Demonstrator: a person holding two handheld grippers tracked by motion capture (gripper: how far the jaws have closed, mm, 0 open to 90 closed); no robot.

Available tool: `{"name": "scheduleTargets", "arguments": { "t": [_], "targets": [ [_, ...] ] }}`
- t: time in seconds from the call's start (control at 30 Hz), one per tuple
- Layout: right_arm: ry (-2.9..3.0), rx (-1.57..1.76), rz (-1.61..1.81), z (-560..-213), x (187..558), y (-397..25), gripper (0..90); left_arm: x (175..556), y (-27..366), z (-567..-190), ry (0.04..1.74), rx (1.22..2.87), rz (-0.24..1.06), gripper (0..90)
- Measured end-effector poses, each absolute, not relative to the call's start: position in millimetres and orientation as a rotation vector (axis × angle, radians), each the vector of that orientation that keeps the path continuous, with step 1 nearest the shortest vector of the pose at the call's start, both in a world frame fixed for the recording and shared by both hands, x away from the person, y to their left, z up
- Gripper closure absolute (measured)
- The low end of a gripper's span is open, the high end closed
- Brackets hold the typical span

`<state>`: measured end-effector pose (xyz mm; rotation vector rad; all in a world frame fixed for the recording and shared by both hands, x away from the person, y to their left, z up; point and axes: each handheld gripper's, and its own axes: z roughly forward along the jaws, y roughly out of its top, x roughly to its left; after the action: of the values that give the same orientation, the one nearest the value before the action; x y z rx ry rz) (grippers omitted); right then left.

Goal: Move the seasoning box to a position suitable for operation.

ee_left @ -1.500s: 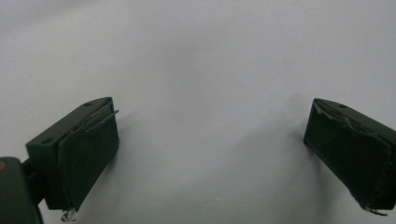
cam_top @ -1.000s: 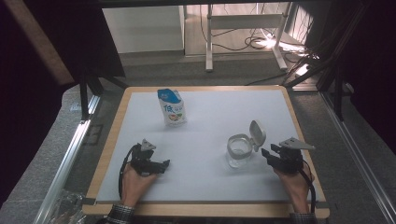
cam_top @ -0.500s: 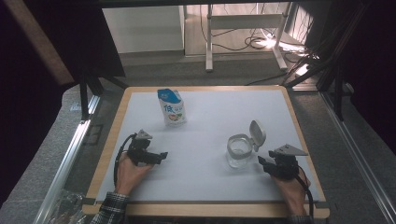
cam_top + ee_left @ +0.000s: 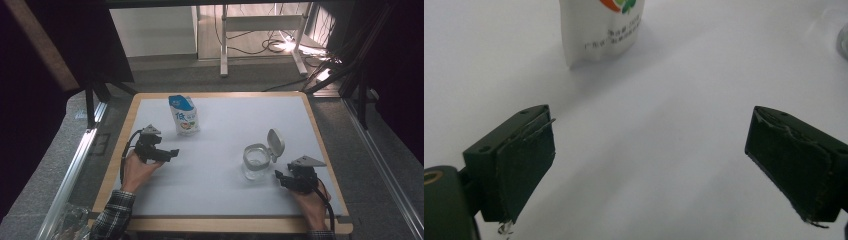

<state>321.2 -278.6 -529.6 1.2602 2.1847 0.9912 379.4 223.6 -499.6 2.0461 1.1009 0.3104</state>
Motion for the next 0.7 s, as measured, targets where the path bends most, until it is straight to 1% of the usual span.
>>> {"name": "scheduleTargets", "arguments": {
  "t": [0.07, 0.13, 0.3, 0.47, 0.5, 0.6, 0.7],
  "targets": [
    [2.189, 1.260, 0.994, -529.6, 321.3, -278.8, 39.9, 382.2, 224.1, -497.8, 1.096, 2.044, 0.304, 6.2],
    [2.208, 1.243, 0.989, -530.0, 321.5, -277.6, 35.7, 390.6, 225.9, -492.8, 1.079, 2.032, 0.287, 6.6],
    [2.212, 1.220, 0.961, -530.5, 320.4, -274.5, 34.8, 403.0, 228.0, -486.1, 1.057, 2.047, 0.275, 7.2],
    [2.212, 1.217, 0.960, -530.6, 320.4, -274.5, 34.8, 411.4, 228.6, -479.8, 1.044, 2.064, 0.304, 13.3],
    [2.212, 1.217, 0.960, -530.6, 320.4, -274.5, 34.8, 413.5, 228.9, -478.1, 1.037, 2.065, 0.312, 13.3],
    [2.212, 1.217, 0.959, -530.7, 320.3, -274.5, 34.8, 423.4, 228.1, -472.6, 1.012, 2.075, 0.337, 18.5],
    [2.212, 1.216, 0.960, -530.7, 320.3, -274.5, 34.8, 429.6, 226.5, -470.5, 0.998, 2.084, 0.335, 21.6]
  ]
}}
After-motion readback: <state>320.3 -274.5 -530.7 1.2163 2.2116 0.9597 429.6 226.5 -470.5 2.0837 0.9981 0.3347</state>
